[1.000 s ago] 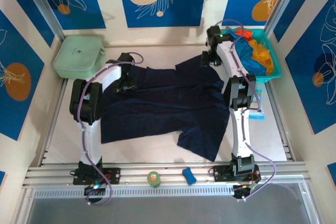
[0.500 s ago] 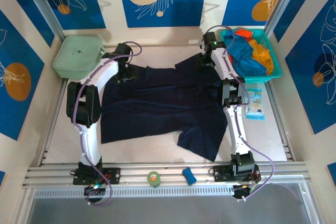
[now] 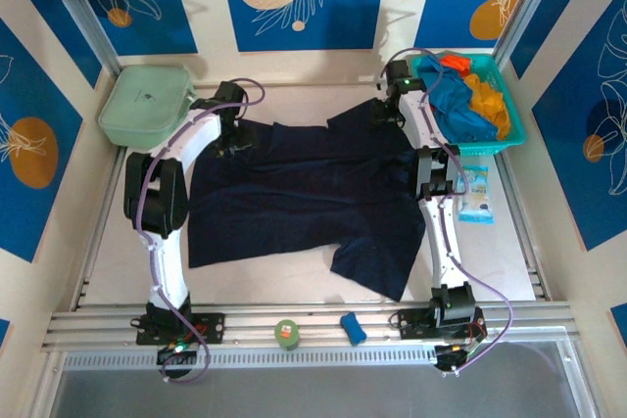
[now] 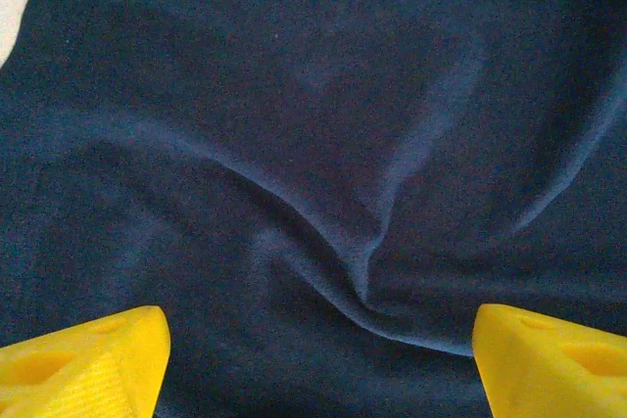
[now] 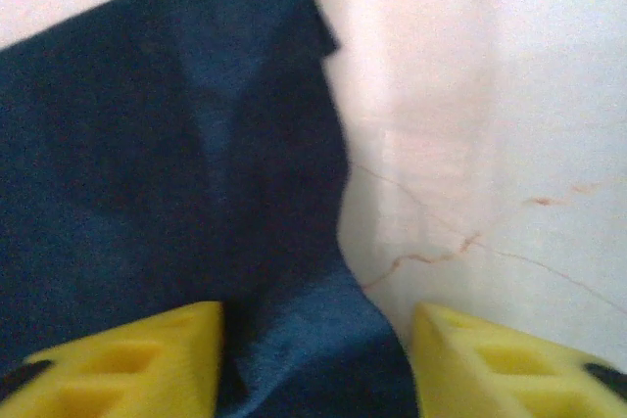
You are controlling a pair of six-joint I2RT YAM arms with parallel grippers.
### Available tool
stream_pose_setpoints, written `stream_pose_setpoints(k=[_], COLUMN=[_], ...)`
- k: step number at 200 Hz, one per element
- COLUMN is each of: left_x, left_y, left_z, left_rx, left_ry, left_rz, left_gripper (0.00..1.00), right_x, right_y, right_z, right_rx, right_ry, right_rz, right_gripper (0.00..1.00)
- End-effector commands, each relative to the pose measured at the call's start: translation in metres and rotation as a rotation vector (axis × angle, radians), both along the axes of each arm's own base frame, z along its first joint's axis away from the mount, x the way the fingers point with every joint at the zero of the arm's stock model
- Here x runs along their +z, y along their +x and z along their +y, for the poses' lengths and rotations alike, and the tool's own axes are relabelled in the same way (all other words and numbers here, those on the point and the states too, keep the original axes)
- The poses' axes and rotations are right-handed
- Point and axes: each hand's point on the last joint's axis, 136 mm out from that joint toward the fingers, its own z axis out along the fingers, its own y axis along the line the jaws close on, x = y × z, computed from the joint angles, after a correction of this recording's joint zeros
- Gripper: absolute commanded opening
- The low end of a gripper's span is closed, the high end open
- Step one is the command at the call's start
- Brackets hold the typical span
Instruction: Fold and stack the t-shirts
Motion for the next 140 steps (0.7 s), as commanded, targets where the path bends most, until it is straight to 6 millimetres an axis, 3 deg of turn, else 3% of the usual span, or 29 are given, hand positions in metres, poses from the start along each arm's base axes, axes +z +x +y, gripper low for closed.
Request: stream_pose_setpoints(k=[1, 22, 41, 62, 91, 116, 140], left_x=[-0.013, -0.017, -0.018, -0.013, -0.011, -0.015, -0.023], left_y=[-0.010, -0.013, -0.017, -0.021, -0.028, -0.032, -0.036], left_z=[0.003, 0.002, 0.004, 0.005, 0.008, 0.009, 0.008], left_rx=[-0.013, -0.012, -0.012, -0.011, -0.005, -0.004, -0.007], left_ry=[0.007, 0.001, 0.002, 0.003, 0.006, 0.001, -0.004], left_rz=[0.043, 0.052, 0.052, 0.041, 0.028, 0.033, 0.046], left_gripper=[0.81, 0.81, 0.80, 0.80, 0.81, 0.81, 0.81], right_x=[-0.027, -0.019, 0.010, 0.065, 0.117, 0.112, 0.072], right_y=[-0.015, -0.022, -0.024, -0.028, -0.057, -0.103, -0.157], right_z=[0.024, 0.028, 0.034, 0.048, 0.075, 0.109, 0.140], right_rx=[0.073, 0.085, 0.094, 0.121, 0.144, 0.165, 0.167], right_ry=[0.042, 0.037, 0.028, 0.038, 0.071, 0.093, 0.097], right_rz=[0.081, 0.097, 0.064, -0.009, -0.034, 0.043, 0.177], right_gripper=[0.33, 0.00, 0.00, 0.00, 0.00, 0.00, 0.00])
